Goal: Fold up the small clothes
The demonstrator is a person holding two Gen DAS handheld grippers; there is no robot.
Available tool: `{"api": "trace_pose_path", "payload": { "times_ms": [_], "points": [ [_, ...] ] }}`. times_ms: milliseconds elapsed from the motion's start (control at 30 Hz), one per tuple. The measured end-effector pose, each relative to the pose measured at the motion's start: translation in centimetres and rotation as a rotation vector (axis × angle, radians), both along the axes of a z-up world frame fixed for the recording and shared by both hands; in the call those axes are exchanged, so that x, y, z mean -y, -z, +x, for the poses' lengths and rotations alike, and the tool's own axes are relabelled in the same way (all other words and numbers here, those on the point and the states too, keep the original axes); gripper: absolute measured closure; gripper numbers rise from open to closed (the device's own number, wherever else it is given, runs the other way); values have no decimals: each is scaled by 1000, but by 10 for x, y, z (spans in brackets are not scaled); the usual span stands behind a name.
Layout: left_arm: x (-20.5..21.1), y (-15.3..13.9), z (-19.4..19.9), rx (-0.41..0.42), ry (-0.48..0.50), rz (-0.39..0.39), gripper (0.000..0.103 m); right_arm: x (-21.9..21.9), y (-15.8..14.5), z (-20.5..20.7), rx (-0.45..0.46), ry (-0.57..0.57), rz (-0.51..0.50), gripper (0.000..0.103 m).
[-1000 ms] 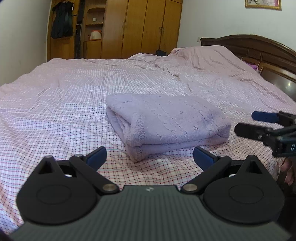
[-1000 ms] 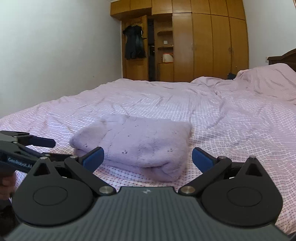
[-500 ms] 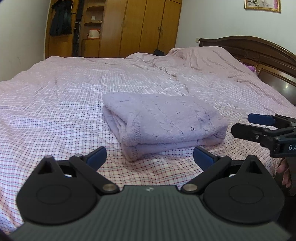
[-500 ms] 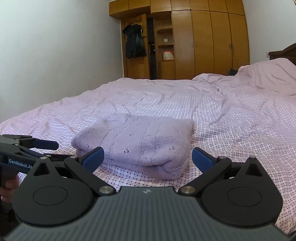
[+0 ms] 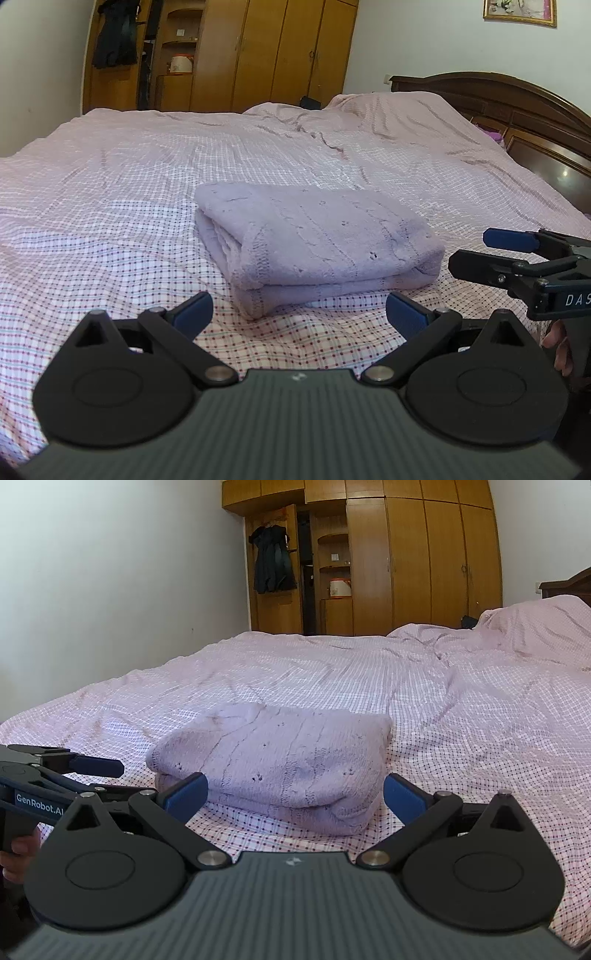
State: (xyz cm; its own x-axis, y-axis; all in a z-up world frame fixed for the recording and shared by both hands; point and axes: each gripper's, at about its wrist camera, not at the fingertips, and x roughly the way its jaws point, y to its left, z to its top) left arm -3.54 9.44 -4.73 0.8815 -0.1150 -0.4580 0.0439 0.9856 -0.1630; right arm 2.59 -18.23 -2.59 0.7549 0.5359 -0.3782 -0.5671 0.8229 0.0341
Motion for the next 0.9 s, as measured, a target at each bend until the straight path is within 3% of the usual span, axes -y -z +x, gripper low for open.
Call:
{"api": "trace_pose_path", "payload": {
  "times_ms": [900],
  "points": [
    [0, -2, 0, -6, 12, -23, 1, -4, 5, 7, -24, -10, -13, 0]
  ]
}}
